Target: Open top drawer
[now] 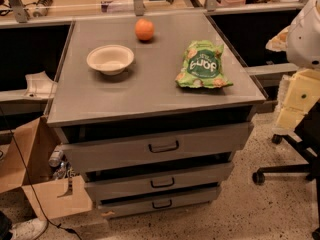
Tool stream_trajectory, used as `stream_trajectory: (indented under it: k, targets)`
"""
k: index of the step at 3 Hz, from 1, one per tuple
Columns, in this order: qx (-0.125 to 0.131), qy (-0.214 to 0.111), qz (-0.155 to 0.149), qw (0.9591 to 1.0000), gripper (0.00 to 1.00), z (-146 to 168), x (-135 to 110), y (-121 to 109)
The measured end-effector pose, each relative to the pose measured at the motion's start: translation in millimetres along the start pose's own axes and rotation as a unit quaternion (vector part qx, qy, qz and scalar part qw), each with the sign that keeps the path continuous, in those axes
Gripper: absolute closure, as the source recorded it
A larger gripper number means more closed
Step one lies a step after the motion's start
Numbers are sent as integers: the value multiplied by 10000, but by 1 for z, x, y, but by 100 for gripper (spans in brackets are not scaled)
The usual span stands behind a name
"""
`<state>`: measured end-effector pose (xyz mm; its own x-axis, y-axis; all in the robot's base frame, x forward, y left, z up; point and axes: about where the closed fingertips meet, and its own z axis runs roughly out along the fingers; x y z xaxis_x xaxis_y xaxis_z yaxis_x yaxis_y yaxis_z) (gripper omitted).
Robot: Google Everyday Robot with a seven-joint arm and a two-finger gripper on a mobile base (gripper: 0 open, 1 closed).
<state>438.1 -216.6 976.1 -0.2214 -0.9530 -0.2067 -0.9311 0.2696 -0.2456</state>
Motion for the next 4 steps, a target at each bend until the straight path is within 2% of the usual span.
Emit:
stream_trajectory:
  k: [1,2,3,4]
  targets:
    - [40,-16,-62,10000,0,4,-3,5]
    - [-25,-68,-96,9999,0,19,-2,10]
    - [-228,-137,-86,9996,0,37,0,22]
    - [-232,-134,-86,9996,0,38,0,23]
